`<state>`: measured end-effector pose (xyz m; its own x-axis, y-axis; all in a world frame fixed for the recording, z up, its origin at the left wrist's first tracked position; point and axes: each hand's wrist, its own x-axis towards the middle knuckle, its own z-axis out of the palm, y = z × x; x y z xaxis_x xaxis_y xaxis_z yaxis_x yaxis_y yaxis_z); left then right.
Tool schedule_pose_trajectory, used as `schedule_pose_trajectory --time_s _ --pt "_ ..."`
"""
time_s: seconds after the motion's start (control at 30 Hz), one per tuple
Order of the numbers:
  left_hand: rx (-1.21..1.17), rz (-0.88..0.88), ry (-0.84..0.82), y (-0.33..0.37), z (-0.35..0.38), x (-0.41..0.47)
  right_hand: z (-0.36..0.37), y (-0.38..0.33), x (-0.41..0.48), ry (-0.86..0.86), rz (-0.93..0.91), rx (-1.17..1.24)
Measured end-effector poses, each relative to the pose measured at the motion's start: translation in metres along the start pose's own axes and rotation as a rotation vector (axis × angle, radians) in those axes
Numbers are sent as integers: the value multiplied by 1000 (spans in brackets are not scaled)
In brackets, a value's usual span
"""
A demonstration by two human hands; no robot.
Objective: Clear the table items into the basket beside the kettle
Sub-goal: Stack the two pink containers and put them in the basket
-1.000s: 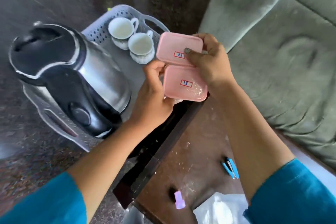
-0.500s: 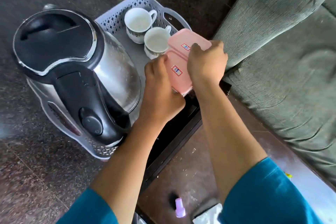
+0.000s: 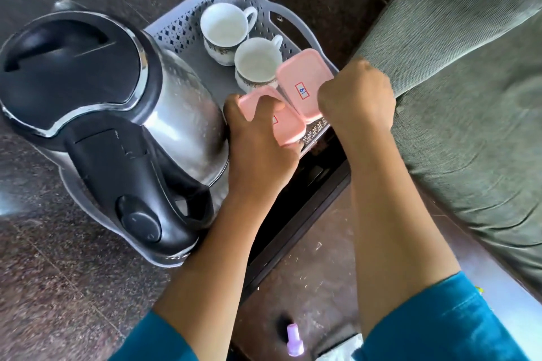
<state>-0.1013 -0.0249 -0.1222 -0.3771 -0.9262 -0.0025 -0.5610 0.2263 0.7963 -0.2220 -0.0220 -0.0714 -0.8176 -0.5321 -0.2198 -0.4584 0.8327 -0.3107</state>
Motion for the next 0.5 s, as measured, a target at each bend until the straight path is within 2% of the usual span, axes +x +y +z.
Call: schedule_pose_trajectory --time_s 0.27,0.4,0.5 --pt "-10 -101 -58 1 4 0 9 2 11 66 -140 -210" --pt "-25 -116 -62 -3 8 2 11 -3 10 130 -152 -209" --pt "-8 -171 -98 -9 9 3 16 -6 10 111 -154 -223"
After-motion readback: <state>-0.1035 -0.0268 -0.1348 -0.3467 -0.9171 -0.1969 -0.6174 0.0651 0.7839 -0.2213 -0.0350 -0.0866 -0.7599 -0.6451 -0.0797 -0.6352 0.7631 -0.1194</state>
